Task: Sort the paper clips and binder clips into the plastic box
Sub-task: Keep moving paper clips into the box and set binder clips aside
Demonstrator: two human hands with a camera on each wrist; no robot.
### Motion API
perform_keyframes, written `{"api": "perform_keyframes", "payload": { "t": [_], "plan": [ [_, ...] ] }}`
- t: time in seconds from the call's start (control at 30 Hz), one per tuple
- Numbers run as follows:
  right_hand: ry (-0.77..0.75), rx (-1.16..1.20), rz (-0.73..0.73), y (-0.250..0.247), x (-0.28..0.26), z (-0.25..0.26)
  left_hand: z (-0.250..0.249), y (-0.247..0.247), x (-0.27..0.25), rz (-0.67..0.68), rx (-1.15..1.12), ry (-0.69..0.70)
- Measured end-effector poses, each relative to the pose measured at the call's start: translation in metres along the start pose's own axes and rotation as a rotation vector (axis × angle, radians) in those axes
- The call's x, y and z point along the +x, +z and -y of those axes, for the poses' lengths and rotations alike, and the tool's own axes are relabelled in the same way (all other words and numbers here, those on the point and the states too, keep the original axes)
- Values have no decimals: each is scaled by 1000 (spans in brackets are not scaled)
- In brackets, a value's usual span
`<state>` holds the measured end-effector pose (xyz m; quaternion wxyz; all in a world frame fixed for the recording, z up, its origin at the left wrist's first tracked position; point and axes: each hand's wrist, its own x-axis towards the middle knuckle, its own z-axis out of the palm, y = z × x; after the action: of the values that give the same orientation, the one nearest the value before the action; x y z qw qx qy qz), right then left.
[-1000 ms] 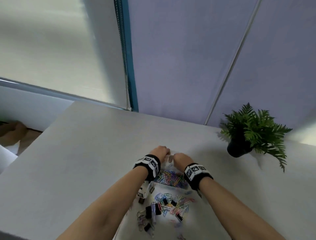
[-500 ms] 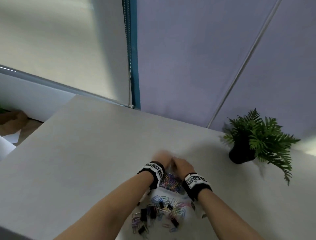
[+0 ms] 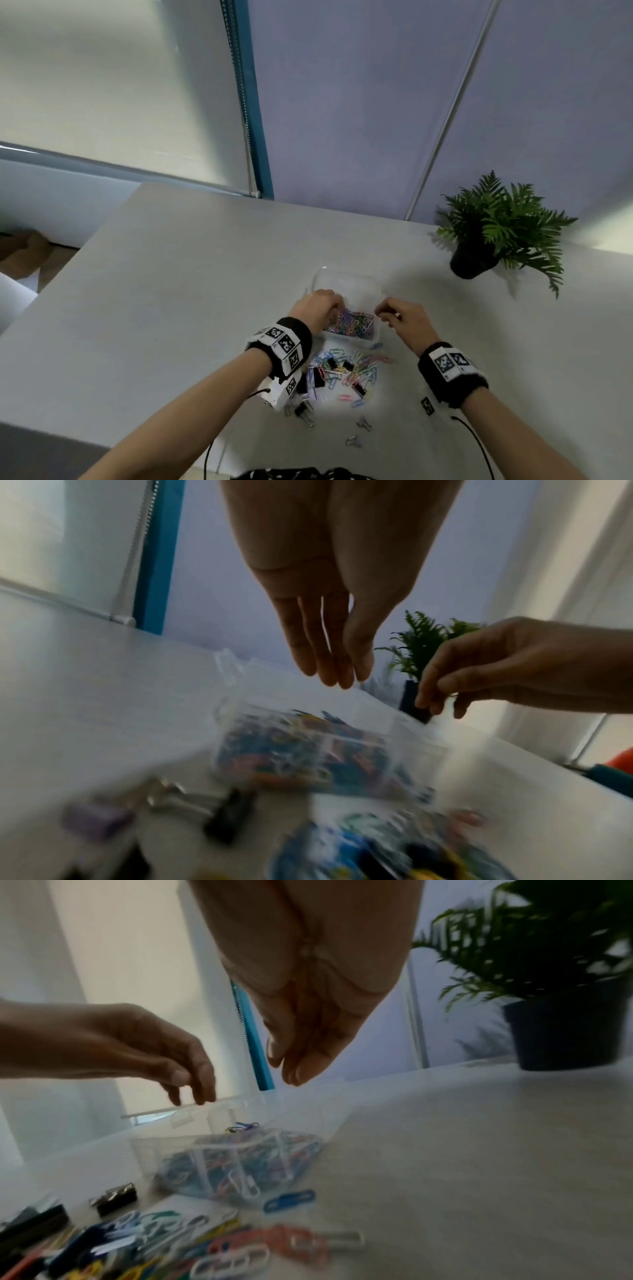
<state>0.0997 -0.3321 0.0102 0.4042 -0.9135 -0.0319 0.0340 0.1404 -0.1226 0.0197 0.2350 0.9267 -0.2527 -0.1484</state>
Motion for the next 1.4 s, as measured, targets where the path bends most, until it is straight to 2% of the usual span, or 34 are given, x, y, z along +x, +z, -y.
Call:
{"api": "perform_keyframes", "payload": {
  "t": [0.07,0.1,0.17,0.27,0.37,0.43,0.6,0.73,0.93,1.07,1.27,1.4],
  "plan": [
    [43,4,-71,0,-19,-15,-14,13,-17,18,-31,96],
    [49,-28,-52,3,-29,-23,-22,21,-25,56,-32,141],
    [40,-178,94,12,-47,-31,-36,40,-39,147,-4,176],
    [-29,-371,267,28,-66,-32,-49,61,-50,190,133,125],
    [-64,-425,212,42,-74,-28,-57,70,-56,175,215,49],
    [-34,-407,195,47,-77,-27,-58,72,-56,160,229,30],
    [83,-347,262,45,-78,-33,-56,69,-54,207,236,-47],
    [127,-205,242,35,-80,-36,-52,67,-47,240,159,-69],
    [265,236,56,18,-84,-33,-35,48,-43,171,-378,-173],
    [337,471,21,14,-73,-23,-25,30,-46,193,-778,-286],
    [460,745,73,18,-56,-8,-8,28,-47,162,-962,-375],
    [484,878,65,20,-39,3,-5,19,-41,114,-927,-389]
  ]
}}
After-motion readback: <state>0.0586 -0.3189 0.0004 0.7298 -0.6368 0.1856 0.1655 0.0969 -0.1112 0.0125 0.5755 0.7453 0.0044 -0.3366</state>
